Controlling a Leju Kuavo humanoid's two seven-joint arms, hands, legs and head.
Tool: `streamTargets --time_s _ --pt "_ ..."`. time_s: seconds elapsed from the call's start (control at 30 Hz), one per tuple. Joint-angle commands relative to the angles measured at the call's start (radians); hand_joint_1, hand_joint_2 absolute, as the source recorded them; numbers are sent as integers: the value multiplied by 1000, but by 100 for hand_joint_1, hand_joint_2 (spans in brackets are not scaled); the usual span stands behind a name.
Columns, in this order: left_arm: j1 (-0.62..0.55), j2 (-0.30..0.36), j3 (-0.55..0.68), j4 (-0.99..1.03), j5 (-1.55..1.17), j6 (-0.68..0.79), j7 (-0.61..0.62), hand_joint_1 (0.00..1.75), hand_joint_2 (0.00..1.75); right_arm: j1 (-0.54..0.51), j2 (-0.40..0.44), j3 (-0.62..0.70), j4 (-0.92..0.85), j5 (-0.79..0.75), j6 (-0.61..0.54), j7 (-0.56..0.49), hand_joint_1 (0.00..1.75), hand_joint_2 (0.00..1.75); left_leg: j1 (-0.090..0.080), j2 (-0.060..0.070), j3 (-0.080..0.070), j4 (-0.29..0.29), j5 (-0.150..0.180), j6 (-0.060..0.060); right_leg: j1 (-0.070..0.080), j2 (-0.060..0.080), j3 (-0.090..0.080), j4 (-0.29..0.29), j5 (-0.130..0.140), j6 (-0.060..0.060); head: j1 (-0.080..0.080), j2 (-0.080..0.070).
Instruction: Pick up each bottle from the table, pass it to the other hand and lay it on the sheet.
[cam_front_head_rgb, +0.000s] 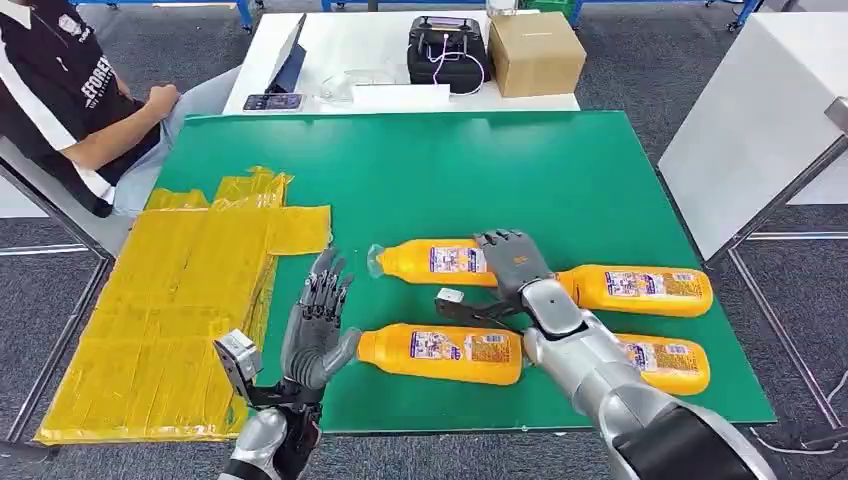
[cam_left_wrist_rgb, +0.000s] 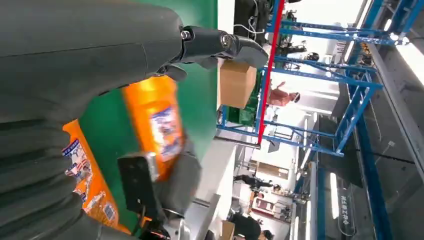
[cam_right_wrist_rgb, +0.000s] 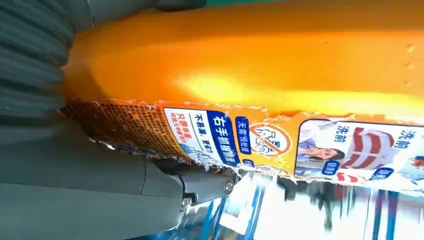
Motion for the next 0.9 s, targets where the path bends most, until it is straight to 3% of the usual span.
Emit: streamTargets --time_s 0.03,0.13,0.17,0.3,0.4,0.67,0.9 --pt "0 6 -11 7 -17 2 5 0 175 43 19 -120 -74 -2 -130 -11 175 175 1 1 2 0 -1 -1 1 0 2 -1 -1 -1 0 0" --pt "1 8 -13 4 -23 1 4 0 175 57 20 -151 -99 -6 -163 -25 175 175 2 2 2 0 -2 -1 2 0 4 -3 -1 -1 0 0" --pt "-2 9 -22 5 -45 6 3 0 175 87 26 -198 -149 -8 -215 -50 175 175 0 1 0 0 -1 0 0 0 0 -1 0 0 0 0" --pt "-5 5 -40 2 -78 14 3 0 175 194 55 -352 -350 7 -215 -130 175 175 1 0 -1 0 0 -1 1 -1 0 -1 -1 -1 0 0" --pt "-1 6 -61 -10 -109 30 6 0 175 287 100 -438 -500 -91 -215 -258 175 175 0 0 -1 0 -1 -1 0 -1 0 -1 -1 -1 0 0" --pt "26 11 -74 -70 -180 75 2 0 175 462 136 -378 -799 -534 -46 -431 175 175 0 0 -2 0 -1 -1 1 -1 -1 0 -2 -1 0 0" --pt "38 8 -64 -101 -205 93 0 0 175 504 154 -333 -849 -595 18 -448 175 175 0 0 -3 -1 -1 -1 0 -1 -3 0 -1 -1 0 0"
